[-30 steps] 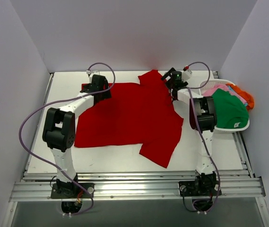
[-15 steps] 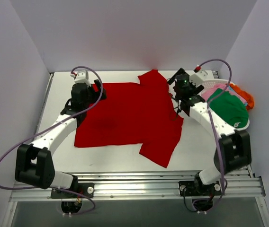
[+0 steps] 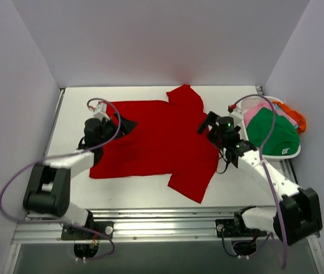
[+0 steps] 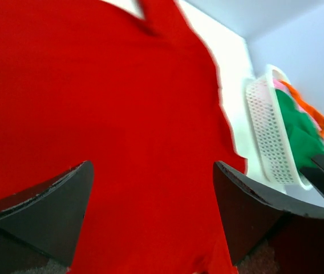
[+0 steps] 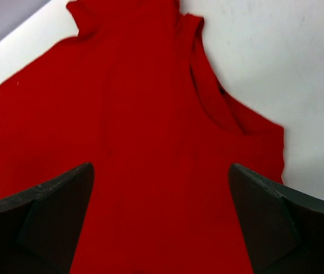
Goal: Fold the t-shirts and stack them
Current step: Flatten the tshirt out
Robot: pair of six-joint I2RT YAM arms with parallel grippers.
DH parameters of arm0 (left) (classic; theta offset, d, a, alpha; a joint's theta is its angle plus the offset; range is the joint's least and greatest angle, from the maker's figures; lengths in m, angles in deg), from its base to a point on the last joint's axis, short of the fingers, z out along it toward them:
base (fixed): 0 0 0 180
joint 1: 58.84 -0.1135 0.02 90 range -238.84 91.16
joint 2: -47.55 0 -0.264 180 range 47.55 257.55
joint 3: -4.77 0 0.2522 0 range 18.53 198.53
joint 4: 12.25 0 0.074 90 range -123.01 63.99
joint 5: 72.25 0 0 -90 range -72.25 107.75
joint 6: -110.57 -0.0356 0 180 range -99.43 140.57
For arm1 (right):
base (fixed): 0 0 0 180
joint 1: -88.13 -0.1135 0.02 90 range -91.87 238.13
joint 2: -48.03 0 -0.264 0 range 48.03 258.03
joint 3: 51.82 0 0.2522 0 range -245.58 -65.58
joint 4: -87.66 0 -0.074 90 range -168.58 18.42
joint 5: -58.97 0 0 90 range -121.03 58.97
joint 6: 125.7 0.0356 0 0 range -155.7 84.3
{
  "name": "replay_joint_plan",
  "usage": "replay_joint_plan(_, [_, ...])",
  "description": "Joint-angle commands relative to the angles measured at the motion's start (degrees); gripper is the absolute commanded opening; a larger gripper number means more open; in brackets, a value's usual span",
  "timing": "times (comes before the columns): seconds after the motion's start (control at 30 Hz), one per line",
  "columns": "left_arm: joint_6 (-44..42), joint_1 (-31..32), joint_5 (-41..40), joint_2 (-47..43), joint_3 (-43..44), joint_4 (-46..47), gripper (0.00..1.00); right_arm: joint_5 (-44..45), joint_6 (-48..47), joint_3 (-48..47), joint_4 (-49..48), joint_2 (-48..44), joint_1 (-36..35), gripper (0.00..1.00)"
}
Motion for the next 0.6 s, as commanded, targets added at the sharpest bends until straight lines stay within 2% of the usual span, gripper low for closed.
replay_joint_plan(0.0, [-7.52, 5.17, -20.03, -23.45, -2.41, -19.73, 0.94, 2.23, 0.06, -0.32, 9.86, -10.23, -2.85, 1.00])
replay_joint_plan(0.03, [-7.38, 7.28, -33.50, -27.02, -2.42, -25.89, 0.94, 4.07, 1.89, -0.06, 16.08, -11.81, -3.73, 1.00])
replay_joint_plan(0.07, [-6.77, 10.78, -37.47, -30.19, -2.34, -36.48, 0.94, 7.22, 2.87, 0.46, 18.66, -15.04, -4.70, 1.00])
replay_joint_plan(0.1, [-5.20, 12.03, -39.94, -34.92, -1.29, -42.59, 0.96, 8.47, 4.01, 1.16, 20.86, -16.90, -6.88, 1.00])
replay_joint_plan(0.17, [-3.00, 14.84, -46.08, -38.29, -0.23, -54.97, 0.98, 9.97, 8.40, 4.15, 26.32, -22.94, -9.18, 1.00])
replay_joint_plan(0.27, [-1.93, 17.22, -49.18, -41.38, 0.39, -64.58, 0.99, 9.72, 15.15, 9.58, 30.81, -31.91, -13.84, 1.00])
replay_joint_plan(0.4, [-0.62, 17.76, -48.58, -39.62, -1.18, -70.25, 0.98, 5.78, 21.06, 18.12, 32.58, -38.54, -17.27, 0.98])
replay_joint_plan(0.5, [2.02, 18.20, -46.65, -39.01, -5.84, -68.41, 0.99, 1.04, 23.61, 23.75, 28.73, -37.23, -18.59, 0.96])
replay_joint_plan(0.57, [3.07, 18.72, -45.42, -38.66, -8.30, -66.57, 0.99, 1.10, 24.84, 25.16, 27.66, -33.98, -20.78, 0.95])
